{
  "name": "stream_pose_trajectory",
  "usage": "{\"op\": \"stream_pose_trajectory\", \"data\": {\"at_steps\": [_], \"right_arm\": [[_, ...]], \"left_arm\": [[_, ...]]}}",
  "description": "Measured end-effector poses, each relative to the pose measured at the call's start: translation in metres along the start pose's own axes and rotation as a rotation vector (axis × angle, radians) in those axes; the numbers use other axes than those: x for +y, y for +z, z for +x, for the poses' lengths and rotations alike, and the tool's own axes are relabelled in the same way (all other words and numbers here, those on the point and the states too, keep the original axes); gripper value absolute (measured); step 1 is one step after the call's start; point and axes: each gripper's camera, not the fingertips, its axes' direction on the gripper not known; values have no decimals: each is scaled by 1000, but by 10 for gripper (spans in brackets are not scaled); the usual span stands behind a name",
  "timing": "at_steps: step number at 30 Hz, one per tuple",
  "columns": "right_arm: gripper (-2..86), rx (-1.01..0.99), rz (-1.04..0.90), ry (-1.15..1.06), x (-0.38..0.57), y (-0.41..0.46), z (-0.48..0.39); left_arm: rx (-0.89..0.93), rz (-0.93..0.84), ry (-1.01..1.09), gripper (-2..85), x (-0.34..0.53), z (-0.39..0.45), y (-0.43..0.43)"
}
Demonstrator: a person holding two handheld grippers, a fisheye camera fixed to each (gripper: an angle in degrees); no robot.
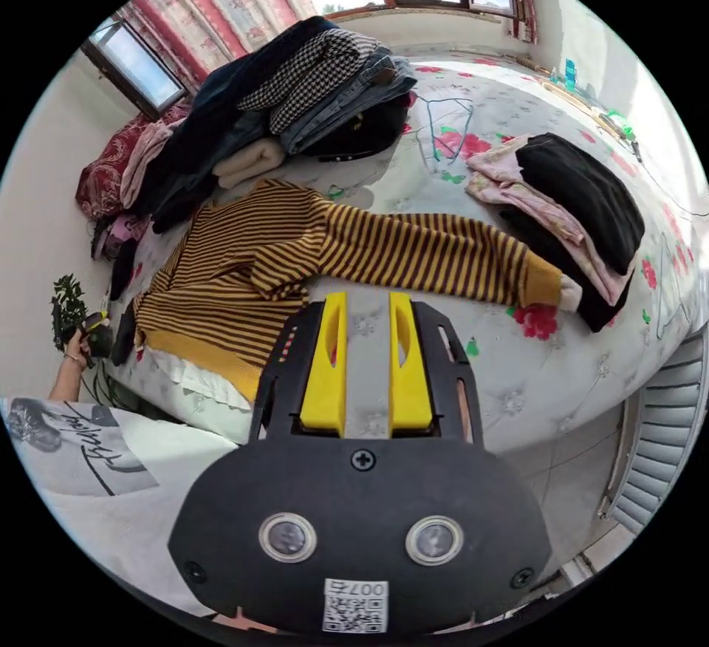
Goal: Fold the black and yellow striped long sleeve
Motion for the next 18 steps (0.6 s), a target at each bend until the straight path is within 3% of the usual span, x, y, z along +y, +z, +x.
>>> {"op": "stream_pose_trajectory", "data": {"at_steps": [5,9,13,18], "right_arm": [[88,-135,-203,-16,50,64,-41],[96,-123,-320,-77,59,100,-69],[77,24,-349,-122,53,108,-82],[14,-1,-411,-135,50,110,-79]], "left_arm": [[-48,-179,-11,115,53,14,69],[-116,-200,-46,117,43,0,87],[-155,-228,-43,103,19,-11,98],[-51,-323,2,31,-6,-32,107]]}}
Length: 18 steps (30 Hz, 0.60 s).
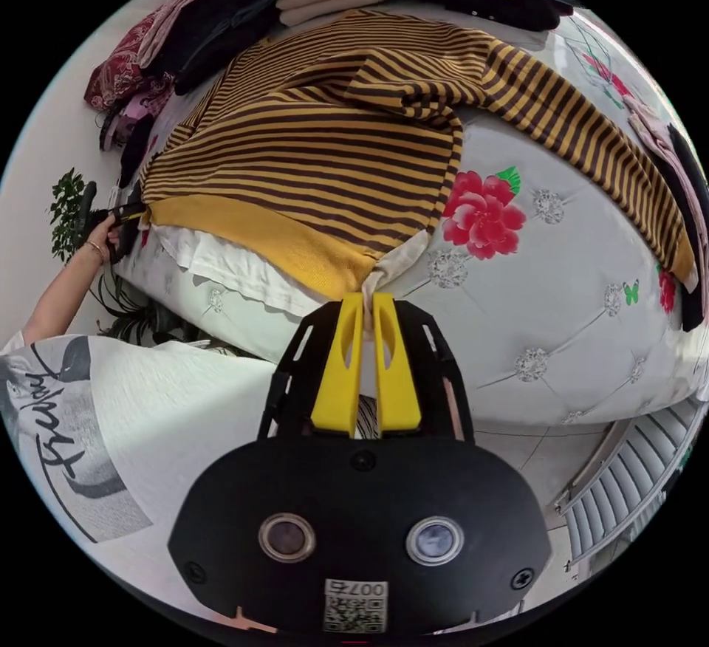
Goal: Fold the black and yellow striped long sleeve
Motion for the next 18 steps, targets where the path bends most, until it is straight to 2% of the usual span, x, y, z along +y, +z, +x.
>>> {"op": "stream_pose_trajectory", "data": {"at_steps": [4,7,9,12,16,18], "right_arm": [[3,-3,36,29,6,-4,4],[0,13,78,30,14,-16,4],[-1,18,109,29,20,-27,5],[-2,10,146,37,26,-38,5],[-2,4,170,56,33,-42,3],[-2,3,169,70,37,-40,1]], "left_arm": [[101,28,23,6,-4,-32,-29],[115,188,0,5,-8,-72,-95],[121,352,-111,17,-10,-114,-157],[98,505,-240,62,0,-149,-205],[138,519,-174,116,25,-141,-188],[202,467,-22,130,50,-113,-144]]}}
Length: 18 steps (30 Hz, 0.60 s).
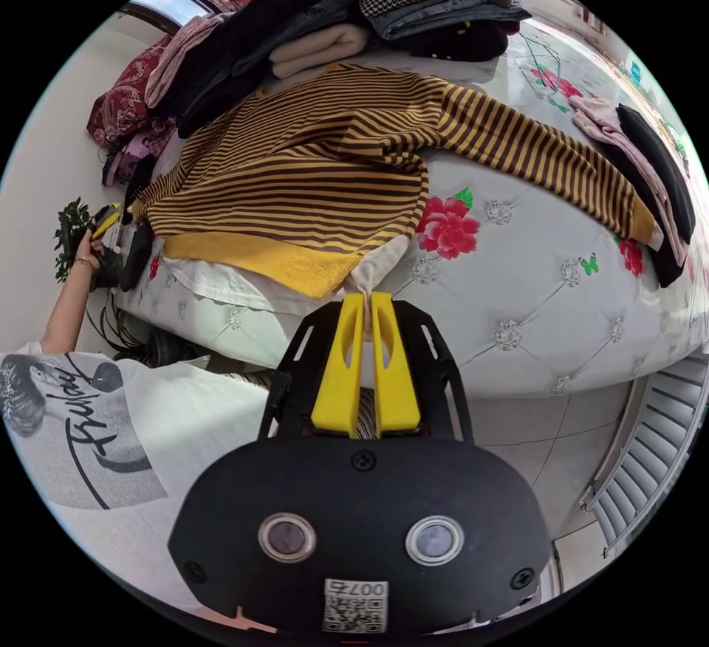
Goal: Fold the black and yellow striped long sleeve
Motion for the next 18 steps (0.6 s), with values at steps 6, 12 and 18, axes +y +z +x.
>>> {"op": "stream_pose_trajectory", "data": {"at_steps": [6,12,18], "right_arm": [[-2,-4,-25,35,2,7,2],[-2,-26,-19,59,-9,8,6],[-2,-136,153,-19,-1,-54,7]], "left_arm": [[93,-261,203,139,80,31,90],[33,-338,318,4,63,56,81],[342,-339,256,-8,59,26,-10]]}}
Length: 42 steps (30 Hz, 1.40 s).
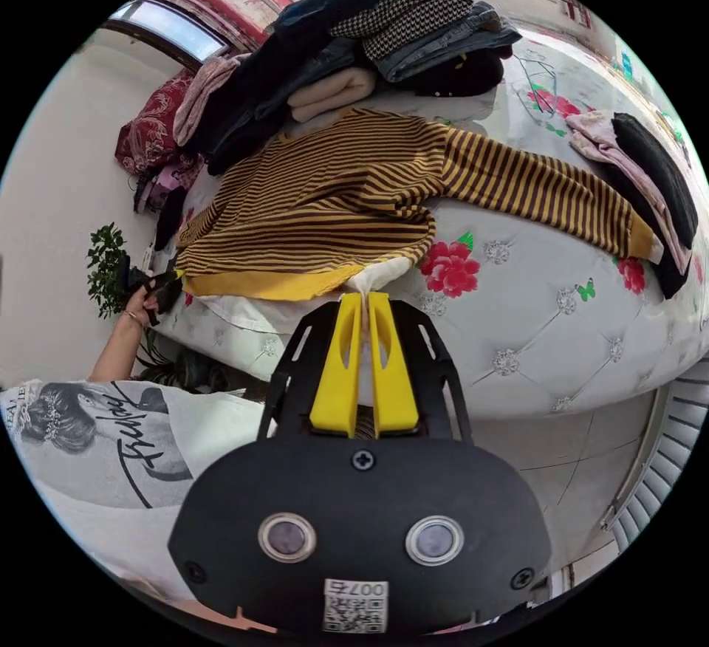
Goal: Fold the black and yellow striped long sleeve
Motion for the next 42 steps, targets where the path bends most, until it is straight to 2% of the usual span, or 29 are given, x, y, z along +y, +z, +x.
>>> {"op": "stream_pose_trajectory", "data": {"at_steps": [2,5,8,11,14,20,27,31,33,36,42], "right_arm": [[-2,-32,46,-82,12,-29,-8],[-2,6,44,-189,50,-59,-15],[-2,62,-34,-136,94,-48,3],[0,-15,-87,20,130,-16,34],[2,-45,-112,114,150,7,45],[14,134,-49,-109,124,8,3],[36,270,-152,-378,51,73,-87],[52,345,-241,-374,22,117,-116],[59,364,-349,-360,10,146,-125],[66,417,-343,-407,4,153,-140],[74,424,-357,-334,-8,158,-146]], "left_arm": [[95,-6,14,-9,27,4,-29],[47,-57,8,-8,82,16,-49],[26,-134,-100,-5,131,13,-25],[9,-147,-310,11,170,-4,15],[2,-92,-433,47,194,0,24],[-100,111,-457,71,214,26,-33],[-101,247,-511,102,155,-17,-72],[-64,296,-540,121,97,-54,-82],[-53,330,-540,128,56,-81,-91],[-94,367,-557,132,10,-119,-106],[-193,412,-615,138,-57,-196,-135]]}}
